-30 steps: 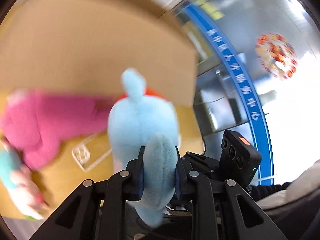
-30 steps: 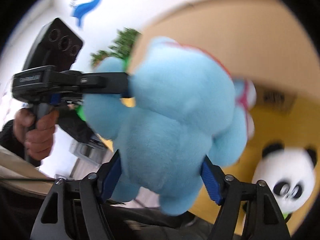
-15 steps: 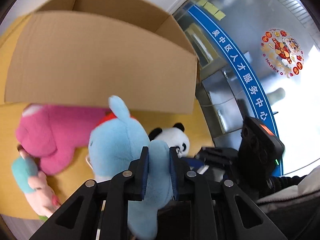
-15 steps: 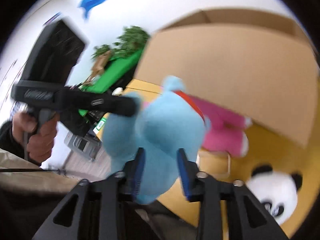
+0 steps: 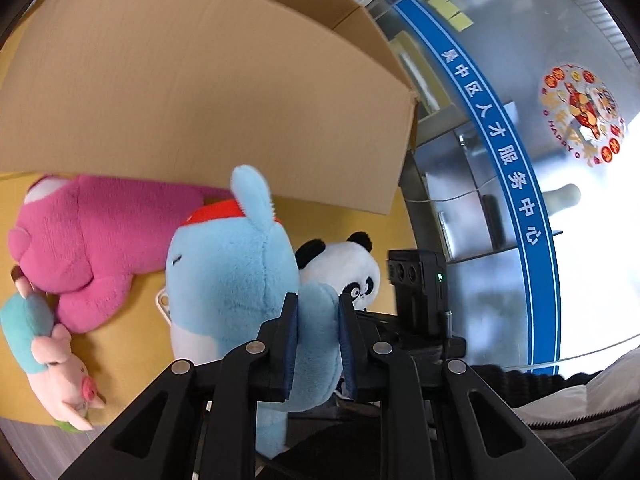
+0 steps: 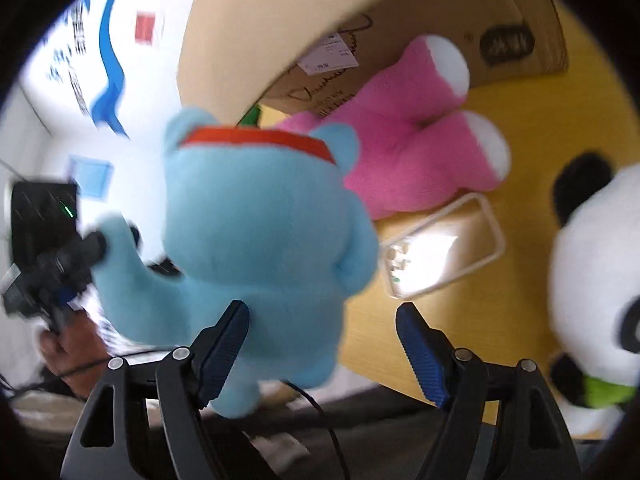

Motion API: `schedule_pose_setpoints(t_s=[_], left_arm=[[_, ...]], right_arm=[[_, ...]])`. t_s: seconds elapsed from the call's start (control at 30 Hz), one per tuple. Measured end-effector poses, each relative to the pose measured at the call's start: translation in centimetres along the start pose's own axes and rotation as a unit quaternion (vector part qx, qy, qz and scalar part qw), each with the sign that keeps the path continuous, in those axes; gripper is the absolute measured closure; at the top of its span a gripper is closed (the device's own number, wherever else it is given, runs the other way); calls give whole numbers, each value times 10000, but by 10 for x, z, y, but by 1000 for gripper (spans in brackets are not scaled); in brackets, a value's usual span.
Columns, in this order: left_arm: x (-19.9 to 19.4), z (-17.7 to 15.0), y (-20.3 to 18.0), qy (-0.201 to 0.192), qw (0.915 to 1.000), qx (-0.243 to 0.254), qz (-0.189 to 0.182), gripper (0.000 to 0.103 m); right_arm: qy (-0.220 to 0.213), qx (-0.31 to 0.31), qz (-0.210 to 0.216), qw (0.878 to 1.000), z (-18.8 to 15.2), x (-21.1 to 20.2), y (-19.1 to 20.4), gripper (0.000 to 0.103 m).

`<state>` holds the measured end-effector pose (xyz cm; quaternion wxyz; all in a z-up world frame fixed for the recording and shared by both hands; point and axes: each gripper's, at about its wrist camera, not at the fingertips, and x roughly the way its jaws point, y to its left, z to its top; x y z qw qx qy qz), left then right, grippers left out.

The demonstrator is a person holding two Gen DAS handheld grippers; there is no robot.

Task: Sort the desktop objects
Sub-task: 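Carry the light-blue plush with the right tool over the cardboard box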

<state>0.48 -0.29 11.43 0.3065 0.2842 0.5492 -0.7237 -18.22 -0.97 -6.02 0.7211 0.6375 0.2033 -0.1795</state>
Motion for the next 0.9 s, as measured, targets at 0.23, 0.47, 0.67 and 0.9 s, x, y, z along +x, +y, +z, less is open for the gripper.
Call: schedule_pose_setpoints(t_s=[0.23, 0.47, 0.67, 0.9], left_arm=[[12, -5, 19, 232, 9994, -236, 108, 85], [5, -13, 16, 219, 9997, -81, 1, 100], [19, -28, 58, 363, 9971, -310, 590, 100], [39, -76, 171, 703, 9837, -1057, 1274, 96]], right_arm=[[79, 162, 551, 9983, 3, 23, 1, 25], [191, 170, 858, 9960, -4, 37, 15, 22], [45, -172, -262, 9995, -14, 35, 13, 22], [833, -787, -917, 9892, -36, 64, 20, 22]])
